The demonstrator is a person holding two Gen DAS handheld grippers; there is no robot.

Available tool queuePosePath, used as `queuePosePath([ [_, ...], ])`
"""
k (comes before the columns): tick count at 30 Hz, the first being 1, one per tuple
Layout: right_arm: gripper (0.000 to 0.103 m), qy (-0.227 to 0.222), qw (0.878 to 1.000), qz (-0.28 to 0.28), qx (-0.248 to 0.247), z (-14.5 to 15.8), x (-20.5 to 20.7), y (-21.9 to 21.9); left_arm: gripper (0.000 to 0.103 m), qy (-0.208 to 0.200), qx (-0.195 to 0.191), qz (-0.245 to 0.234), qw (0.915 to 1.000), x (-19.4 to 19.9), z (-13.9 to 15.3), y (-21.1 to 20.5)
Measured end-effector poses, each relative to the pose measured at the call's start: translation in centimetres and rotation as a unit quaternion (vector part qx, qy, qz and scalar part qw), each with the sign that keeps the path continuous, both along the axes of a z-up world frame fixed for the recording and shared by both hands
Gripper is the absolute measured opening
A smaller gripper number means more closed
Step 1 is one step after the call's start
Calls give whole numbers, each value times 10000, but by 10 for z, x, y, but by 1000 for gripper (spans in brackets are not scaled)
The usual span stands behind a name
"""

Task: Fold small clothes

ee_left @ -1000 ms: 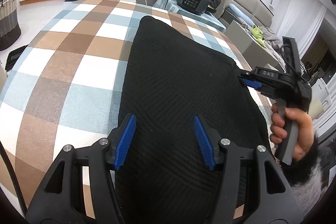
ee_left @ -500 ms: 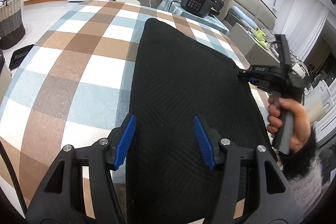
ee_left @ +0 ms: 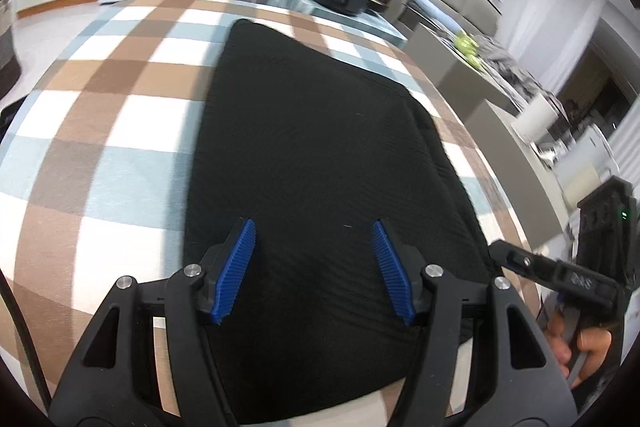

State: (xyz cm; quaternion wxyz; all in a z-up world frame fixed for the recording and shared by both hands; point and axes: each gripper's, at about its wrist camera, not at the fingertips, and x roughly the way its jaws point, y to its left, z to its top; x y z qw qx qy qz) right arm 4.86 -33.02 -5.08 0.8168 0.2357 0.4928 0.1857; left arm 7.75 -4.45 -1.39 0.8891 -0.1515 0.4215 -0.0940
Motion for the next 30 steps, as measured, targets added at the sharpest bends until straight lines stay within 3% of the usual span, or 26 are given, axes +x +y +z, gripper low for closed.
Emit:
queuePosePath([
  [7, 36, -188, 9994, 249, 131, 3, -28, 9, 59, -12, 96, -308, 9995, -13, 5, -31],
  [9, 31, -99, 9995, 280, 94, -1, -24, 10, 59, -3, 124, -325, 9994, -20, 5, -35],
  [10, 24, -116, 9994, 295, 109, -2, -22, 11, 59, 9, 143, -323, 9994, -22, 5, -35],
  [11, 10, -123, 9994, 327, 30, -2, -22, 12, 59, 37, 178, -298, 9994, -25, 4, -36],
  [14, 5, -442, 9983, 365, 50, 10, -28, 13, 60, 96, 162, -275, 9994, -28, 0, -34],
  [16, 5, -387, 9988, 314, 29, 8, -25, 12, 60, 163, 160, -250, 9994, -27, -3, -33],
  [18, 6, 34, 9994, 273, -207, -9, -17, 11, 60, 171, 177, -260, 9994, -25, -3, -31],
  [20, 11, 221, 9994, 264, 28, -13, -15, 6, 60, 113, 190, -253, 9994, -26, 0, -29],
  [23, 24, -172, 9992, 76, 344, 5, -19, -6, 60, 98, 168, -218, 9996, -25, 1, -23],
  [25, 25, -384, 9986, 113, 356, 17, -20, -6, 60, 97, 158, -186, 9997, -25, 1, -20],
  [28, 32, -298, 9966, 500, 575, 18, -10, 12, 60, 92, 151, -121, 9998, -26, 2, -14],
  [30, 32, -214, 9955, 813, 440, 10, -1, 35, 60, 63, 160, -68, 9998, -29, 4, -10],
])
